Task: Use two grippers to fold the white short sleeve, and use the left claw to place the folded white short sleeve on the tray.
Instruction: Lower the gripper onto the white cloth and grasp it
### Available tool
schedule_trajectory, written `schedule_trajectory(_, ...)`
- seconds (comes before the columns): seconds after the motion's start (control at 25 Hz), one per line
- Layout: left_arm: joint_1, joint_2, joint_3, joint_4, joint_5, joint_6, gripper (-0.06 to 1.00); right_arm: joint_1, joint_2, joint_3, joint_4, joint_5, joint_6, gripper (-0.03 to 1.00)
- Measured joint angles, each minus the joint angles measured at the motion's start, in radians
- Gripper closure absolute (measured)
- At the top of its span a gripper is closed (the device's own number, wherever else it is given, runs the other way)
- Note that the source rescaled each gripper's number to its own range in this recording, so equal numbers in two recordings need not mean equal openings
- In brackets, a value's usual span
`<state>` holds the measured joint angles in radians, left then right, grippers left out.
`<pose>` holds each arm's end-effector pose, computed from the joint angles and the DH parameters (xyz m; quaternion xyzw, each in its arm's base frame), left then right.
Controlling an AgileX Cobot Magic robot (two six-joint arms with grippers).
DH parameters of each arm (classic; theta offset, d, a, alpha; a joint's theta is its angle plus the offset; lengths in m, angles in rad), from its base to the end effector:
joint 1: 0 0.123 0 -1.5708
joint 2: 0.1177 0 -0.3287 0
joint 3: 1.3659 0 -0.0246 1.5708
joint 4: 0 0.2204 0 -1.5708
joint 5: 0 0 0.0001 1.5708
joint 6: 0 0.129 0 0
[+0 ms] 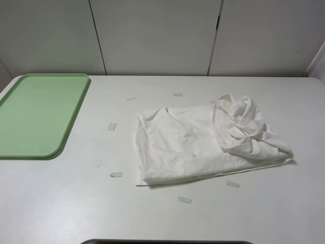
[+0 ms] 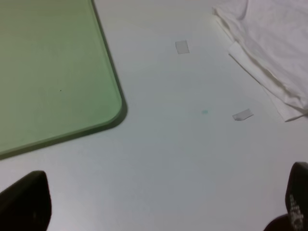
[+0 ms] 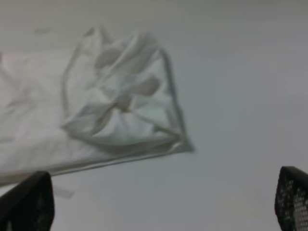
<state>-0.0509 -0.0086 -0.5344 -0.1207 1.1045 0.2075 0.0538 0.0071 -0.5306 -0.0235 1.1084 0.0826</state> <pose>-0.0496 -0.0114 0.2502 0.1147 0.8441 -0.0192 0.5234 -0.0462 -0.0052 0.2488 0.0132 0.8593 0.0231 0.5107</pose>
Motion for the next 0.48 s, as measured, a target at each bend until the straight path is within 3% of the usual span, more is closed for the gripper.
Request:
schedule_trajectory(0.32, 0.0, 0.0, 0.0, 0.0, 0.0, 0.0, -0.03, -0.055, -0.012, 0.001, -0.038, -0.004, -0.007, -0.03)
schedule_trajectory(0.48, 0.0, 0.0, 0.0, 0.0, 0.0, 0.0, -0.03, -0.055, -0.012, 0.03, -0.038, -0.067, -0.008, -0.03)
